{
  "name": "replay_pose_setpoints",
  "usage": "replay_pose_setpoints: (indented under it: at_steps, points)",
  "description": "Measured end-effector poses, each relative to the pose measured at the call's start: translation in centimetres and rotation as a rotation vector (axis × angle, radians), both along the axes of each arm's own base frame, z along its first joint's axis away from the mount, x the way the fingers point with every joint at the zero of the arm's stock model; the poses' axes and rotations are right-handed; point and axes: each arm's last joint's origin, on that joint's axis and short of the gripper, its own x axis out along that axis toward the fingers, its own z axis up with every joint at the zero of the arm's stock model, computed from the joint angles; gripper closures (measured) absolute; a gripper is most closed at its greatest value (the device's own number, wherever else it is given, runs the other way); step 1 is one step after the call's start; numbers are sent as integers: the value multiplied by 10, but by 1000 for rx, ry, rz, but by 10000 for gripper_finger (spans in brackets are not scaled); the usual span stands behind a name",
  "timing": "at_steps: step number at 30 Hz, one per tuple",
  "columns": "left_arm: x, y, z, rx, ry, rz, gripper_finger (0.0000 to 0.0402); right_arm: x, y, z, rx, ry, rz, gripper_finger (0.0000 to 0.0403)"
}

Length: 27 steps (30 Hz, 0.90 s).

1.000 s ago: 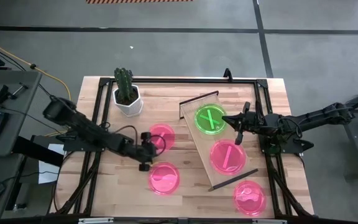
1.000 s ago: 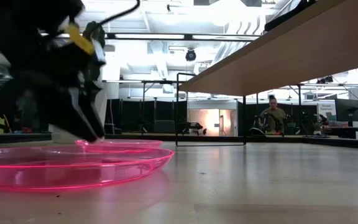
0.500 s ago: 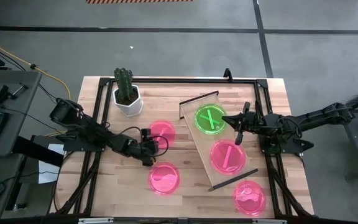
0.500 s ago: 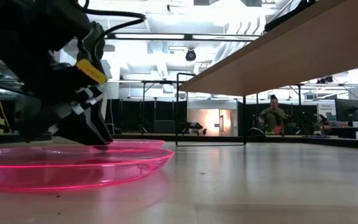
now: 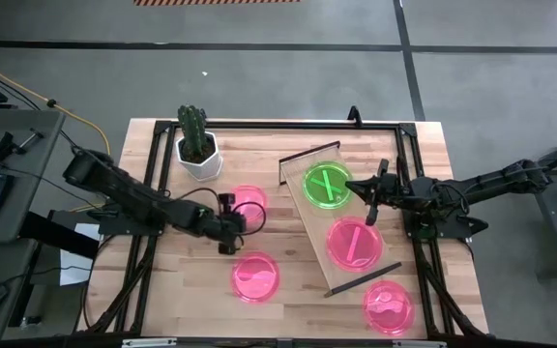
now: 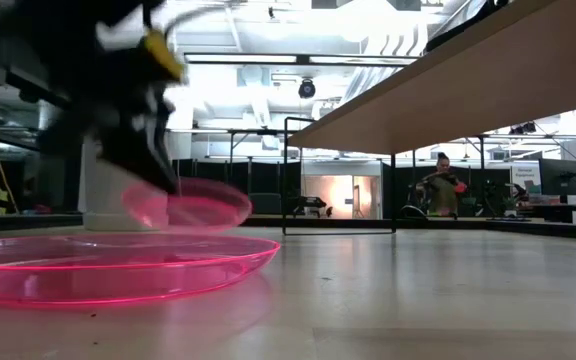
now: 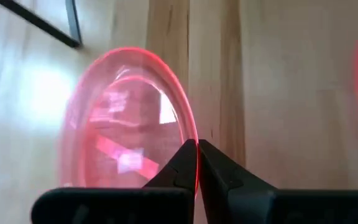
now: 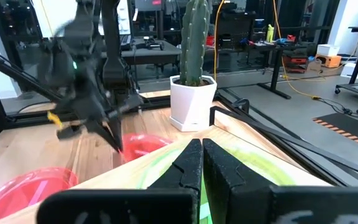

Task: Place and stack plates onto a shelf
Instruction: Stack the top left pink plate on top of the other pink plate on the shelf

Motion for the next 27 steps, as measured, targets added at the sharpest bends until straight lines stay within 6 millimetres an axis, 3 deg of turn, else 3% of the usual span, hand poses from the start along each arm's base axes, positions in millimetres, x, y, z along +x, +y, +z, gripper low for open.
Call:
replay_pose_setpoints:
  at_steps: [8,12,17,21,24,27]
  points:
    - [-11,-15,106,213,-144,-11,401,0,0,-3,-7,32,0,403]
    - [-5,-19,139,289,-308,-101,401,0,0,0,-2,-1,0,403]
    - [25,-9,151,211,-459,-365,401,-1,0,18,24,-183,-1,403]
    - [55,3,149,157,-610,-573,401,-4,-1,29,-6,-278,-7,403]
    - [75,8,140,144,-693,-694,401,-6,-2,31,-24,-289,-20,403]
    - [95,9,124,161,-664,-766,401,-7,-2,31,-24,-287,-46,403]
